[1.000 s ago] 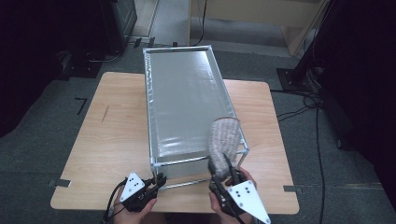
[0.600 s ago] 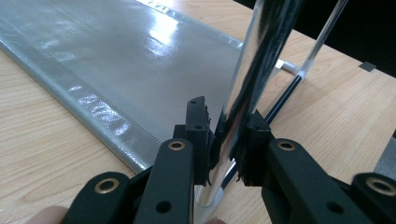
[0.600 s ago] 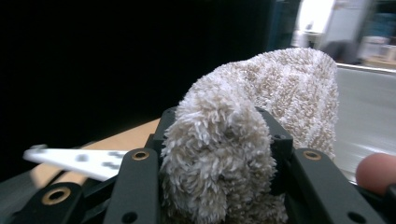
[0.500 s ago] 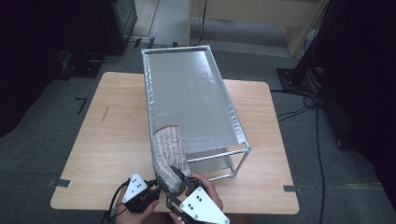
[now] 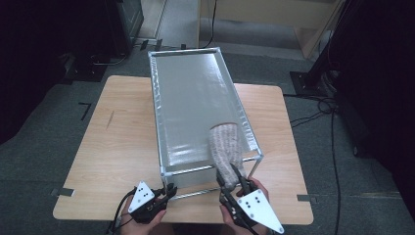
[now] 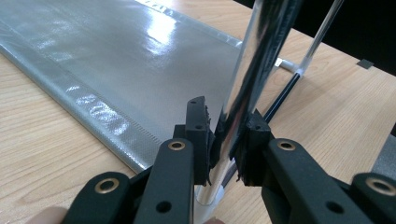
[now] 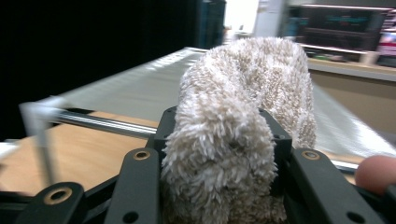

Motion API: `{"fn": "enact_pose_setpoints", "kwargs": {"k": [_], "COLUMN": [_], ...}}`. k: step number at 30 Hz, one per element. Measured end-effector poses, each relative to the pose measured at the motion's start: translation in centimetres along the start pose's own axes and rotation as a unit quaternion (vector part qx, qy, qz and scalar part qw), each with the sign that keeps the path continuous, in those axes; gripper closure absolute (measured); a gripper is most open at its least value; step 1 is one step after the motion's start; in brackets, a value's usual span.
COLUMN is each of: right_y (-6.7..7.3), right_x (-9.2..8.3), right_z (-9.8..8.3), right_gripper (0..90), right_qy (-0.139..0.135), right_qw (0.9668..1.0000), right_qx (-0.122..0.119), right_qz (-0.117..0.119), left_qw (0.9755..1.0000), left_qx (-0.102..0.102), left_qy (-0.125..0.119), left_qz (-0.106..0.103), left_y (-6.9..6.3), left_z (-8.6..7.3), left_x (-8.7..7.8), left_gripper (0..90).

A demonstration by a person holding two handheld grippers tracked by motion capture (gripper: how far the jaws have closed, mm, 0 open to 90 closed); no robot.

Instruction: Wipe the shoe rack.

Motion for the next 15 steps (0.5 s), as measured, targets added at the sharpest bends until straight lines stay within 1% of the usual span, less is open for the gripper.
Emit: {"fn": "enact_pose_setpoints", "kwargs": {"k": [2,4,5,6,7,10,11,14,15], "right_y": [-0.9,-1.6,-1.9,-2.1,-2.3,-2.0,-1.7,-0.8,-0.6], "right_x": [-0.4,-0.8,-1.0,-1.0,-1.2,-1.5,-1.5,-1.5,-1.5], "right_z": [-0.7,-1.5,-1.9,-2.1,-2.5,-3.7,-4.1,-5.8,-6.4], "right_gripper": [60.6,60.6,60.5,60.4,60.4,60.3,60.3,60.3,60.3], "right_qy": [0.002,0.002,0.006,0.006,0.008,0.014,0.017,0.033,0.04], "right_qw": [0.9996,0.9981,0.9974,0.9968,0.9953,0.9938,0.993,0.992,0.992], "right_qx": [-0.007,-0.016,-0.017,-0.024,-0.033,-0.042,-0.051,-0.054,-0.048], "right_qz": [-0.029,-0.06,-0.07,-0.076,-0.091,-0.102,-0.106,-0.109,-0.11], "left_qw": [1.0,1.0,1.0,1.0,1.0,1.0,1.0,1.0,1.0], "left_qx": [0.0,0.002,0.002,0.003,0.003,0.003,0.003,0.004,0.004], "left_qy": [0.0,0.001,0.001,0.001,0.001,0.001,0.002,0.002,0.002], "left_qz": [0.0,0.001,0.001,0.0,0.0,0.0,-0.001,-0.001,-0.001], "left_y": [0.0,0.0,0.0,0.0,0.0,0.1,0.1,0.1,0.1], "left_z": [0.0,0.0,0.0,0.0,0.0,0.0,0.0,0.0,0.0], "left_x": [0.0,0.0,0.0,0.0,0.0,0.0,0.0,0.0,0.0], "left_gripper": [78.1,78.2,78.2,78.1,78.1,78.2,78.2,78.2,78.2]}}
Point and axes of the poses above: each handheld gripper's, and its own axes: x roughly forward along the jaws, z roughly out of its top, y roughly to its left, the point moved 2 cm from there along x, roughly forward along the jaws, and after that the axes turned 13 degrees about -x, right-handed, at the moved point
